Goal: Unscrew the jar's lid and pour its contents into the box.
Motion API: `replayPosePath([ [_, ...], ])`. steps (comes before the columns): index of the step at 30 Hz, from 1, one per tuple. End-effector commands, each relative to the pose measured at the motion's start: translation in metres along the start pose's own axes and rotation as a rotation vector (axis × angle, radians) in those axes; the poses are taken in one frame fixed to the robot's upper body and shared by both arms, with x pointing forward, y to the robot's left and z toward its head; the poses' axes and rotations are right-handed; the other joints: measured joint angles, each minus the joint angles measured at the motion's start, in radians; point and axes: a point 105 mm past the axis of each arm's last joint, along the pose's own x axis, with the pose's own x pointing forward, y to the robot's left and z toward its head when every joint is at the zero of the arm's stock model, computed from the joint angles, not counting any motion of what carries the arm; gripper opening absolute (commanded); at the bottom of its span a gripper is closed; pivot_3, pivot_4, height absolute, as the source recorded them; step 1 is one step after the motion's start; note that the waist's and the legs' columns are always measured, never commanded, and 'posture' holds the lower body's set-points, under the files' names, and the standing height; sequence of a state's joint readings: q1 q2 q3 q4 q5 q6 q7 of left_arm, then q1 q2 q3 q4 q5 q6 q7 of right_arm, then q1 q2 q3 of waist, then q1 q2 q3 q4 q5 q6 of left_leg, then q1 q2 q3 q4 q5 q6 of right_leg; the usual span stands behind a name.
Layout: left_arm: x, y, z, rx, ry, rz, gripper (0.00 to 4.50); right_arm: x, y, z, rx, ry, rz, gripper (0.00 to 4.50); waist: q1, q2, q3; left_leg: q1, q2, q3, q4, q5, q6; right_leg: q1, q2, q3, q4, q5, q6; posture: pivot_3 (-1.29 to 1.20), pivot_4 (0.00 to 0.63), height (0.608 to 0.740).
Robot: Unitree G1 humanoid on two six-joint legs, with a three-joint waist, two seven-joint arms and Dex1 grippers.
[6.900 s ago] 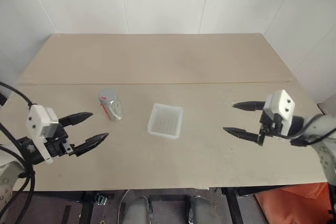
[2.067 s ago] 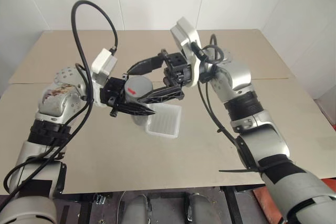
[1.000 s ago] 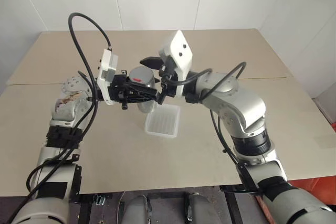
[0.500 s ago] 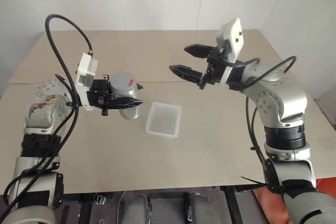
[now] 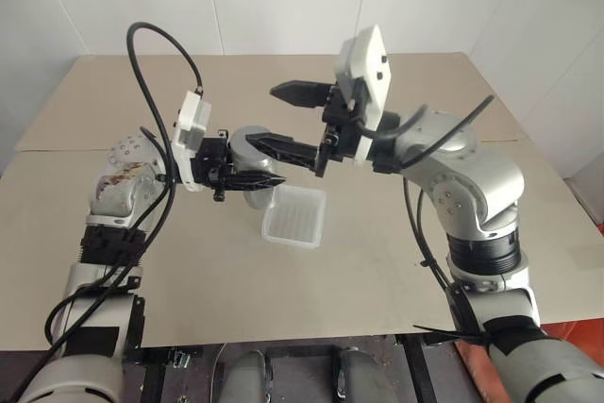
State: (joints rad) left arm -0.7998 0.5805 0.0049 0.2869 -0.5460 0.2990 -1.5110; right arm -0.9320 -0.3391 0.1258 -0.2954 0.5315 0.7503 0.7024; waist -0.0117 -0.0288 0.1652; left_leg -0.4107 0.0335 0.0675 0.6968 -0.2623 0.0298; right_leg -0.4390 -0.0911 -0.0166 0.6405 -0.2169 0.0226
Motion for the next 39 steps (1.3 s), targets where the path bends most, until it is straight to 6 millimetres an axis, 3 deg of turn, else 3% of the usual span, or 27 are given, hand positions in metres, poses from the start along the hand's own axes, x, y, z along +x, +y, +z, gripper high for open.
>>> replayPosePath([
  [1,0.007,0.003,0.010,0.052,-0.009,-0.034,2.00,0.010,0.010,0.009,-0.043,-0.016,0.033,4.46,-0.001,0.000,0.000,0.000,0.000,0.000,0.000,0.000,0.000,0.000,0.000,0.000,0.000,0.000,0.000,0.00,0.150,0.740],
  [8,0.008,0.002,0.008,0.051,0.001,-0.061,2.00,0.032,0.011,-0.003,-0.011,0.015,0.042,4.46,-0.006,0.000,0.000,0.000,0.000,0.000,0.000,0.000,0.000,0.000,0.000,0.000,0.000,0.000,0.000,0.00,0.150,0.740],
  [14,0.002,-0.001,0.009,0.052,0.009,-0.055,2.00,0.035,0.003,-0.007,-0.004,0.026,0.018,4.46,-0.004,0.000,0.000,0.000,0.000,0.000,0.000,0.000,0.000,0.000,0.000,0.000,0.000,0.000,0.000,0.00,0.150,0.740],
  [25,-0.012,-0.001,0.014,0.055,0.027,-0.026,2.00,0.007,-0.020,-0.021,-0.005,0.079,-0.063,4.46,-0.003,0.000,0.000,0.000,0.000,0.000,0.000,0.000,0.000,0.000,0.000,0.000,0.000,0.000,0.000,0.00,0.150,0.740],
  [39,-0.018,-0.004,0.017,0.059,0.042,-0.011,2.00,-0.024,-0.035,-0.020,-0.025,0.096,-0.118,4.46,-0.001,0.000,0.000,0.000,0.000,0.000,0.000,0.000,0.000,0.000,0.000,0.000,0.000,0.000,0.000,0.00,0.150,0.740],
])
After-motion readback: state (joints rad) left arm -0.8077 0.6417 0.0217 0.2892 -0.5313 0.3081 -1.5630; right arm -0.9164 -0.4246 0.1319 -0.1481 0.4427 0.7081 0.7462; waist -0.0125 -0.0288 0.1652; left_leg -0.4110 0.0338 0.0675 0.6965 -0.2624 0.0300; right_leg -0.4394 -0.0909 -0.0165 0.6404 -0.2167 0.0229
